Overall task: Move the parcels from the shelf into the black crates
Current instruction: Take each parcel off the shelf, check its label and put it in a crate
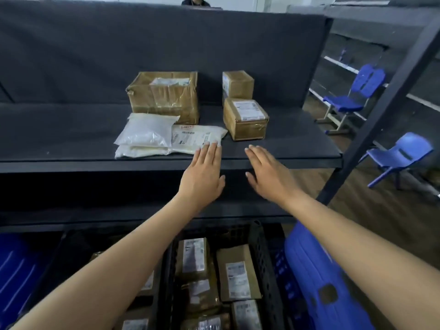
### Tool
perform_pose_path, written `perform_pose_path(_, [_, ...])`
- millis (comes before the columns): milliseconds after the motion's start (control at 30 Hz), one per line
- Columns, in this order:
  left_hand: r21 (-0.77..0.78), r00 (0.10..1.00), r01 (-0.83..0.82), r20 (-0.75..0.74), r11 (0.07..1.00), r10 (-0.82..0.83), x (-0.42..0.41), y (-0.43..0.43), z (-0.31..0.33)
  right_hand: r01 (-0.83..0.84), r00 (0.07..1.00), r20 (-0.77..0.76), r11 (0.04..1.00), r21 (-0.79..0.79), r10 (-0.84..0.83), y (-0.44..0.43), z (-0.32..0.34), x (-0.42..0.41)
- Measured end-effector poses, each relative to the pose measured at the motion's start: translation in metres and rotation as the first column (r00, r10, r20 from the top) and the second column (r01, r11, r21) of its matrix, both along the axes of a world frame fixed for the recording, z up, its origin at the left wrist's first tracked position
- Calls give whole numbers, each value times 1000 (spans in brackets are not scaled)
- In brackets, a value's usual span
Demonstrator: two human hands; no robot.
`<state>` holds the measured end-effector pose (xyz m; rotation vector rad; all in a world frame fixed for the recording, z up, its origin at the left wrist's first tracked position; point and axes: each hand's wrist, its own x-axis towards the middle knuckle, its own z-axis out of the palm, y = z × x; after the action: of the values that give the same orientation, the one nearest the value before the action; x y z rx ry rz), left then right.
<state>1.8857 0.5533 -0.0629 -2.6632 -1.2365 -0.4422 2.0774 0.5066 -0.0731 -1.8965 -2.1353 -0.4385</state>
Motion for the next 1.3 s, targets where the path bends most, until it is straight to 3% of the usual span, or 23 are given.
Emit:
perform_pose_path(233, [-4,1000,-11,-28,1000,11,50,36,34,78,997,-18,996,31,-78,41,41,39])
perform_pose_path(667, [-8,983,-75,-168,997,72,110,136,41,78,994,-67,988,-130,-87,133,47,106])
perform_pose_path(867, [-51,997,-58,-54,997,55,131,160,31,42,995,-86,983,-177,-58,149,41,116])
perform_pose_path(1167, [-88,997,-13,78,996,20,133,159,23,15,973,-226,994,-112,-40,154,27,116])
perform_pose_path(1300, [-37,992,39,124,999,-34,131,151,22,19,960,-277,998,-60,-35,146,30,110])
